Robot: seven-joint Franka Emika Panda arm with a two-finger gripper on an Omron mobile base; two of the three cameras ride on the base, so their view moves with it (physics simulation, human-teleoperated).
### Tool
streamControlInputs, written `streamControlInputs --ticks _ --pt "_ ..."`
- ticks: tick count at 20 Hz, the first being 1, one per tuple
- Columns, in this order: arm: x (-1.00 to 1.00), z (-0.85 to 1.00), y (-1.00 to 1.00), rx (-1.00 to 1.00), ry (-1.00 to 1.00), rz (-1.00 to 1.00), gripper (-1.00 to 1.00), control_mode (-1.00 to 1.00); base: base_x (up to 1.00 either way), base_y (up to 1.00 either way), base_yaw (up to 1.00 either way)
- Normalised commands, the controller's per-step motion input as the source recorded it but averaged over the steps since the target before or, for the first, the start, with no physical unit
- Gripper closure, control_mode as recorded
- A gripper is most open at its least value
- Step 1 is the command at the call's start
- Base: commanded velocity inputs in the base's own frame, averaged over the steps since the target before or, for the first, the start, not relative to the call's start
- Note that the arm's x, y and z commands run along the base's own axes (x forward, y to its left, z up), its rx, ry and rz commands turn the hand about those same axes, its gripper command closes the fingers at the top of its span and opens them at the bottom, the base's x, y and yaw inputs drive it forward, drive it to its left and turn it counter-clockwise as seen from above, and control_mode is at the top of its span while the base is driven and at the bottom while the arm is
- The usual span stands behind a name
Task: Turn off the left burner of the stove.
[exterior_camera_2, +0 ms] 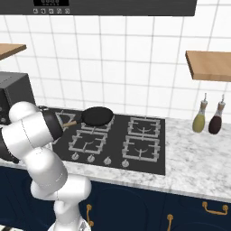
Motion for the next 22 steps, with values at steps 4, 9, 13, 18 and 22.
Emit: streamControlInputs --ticks 4,9,13,18,22 --pt "-0.09 -0.24 -0.36 0.00 0.00 0.00 -1.00 -1.00 0.00 0.00 0.00" --pt "-0.12 -0.28 -0.31 0.00 0.00 0.00 -1.00 -1.00 0.00 0.00 0.00" --pt "-0.12 -0.34 -0.19 0.00 0.00 0.00 -1.00 -1.00 0.00 0.00 0.00" --pt "-0.15 -0.30 -0.23 0.00 0.00 0.00 -1.00 -1.00 0.00 0.00 0.00" --pt "0.00 -0.27 -0.21 0.00 0.00 0.00 -1.00 -1.00 0.00 0.00 0.00"
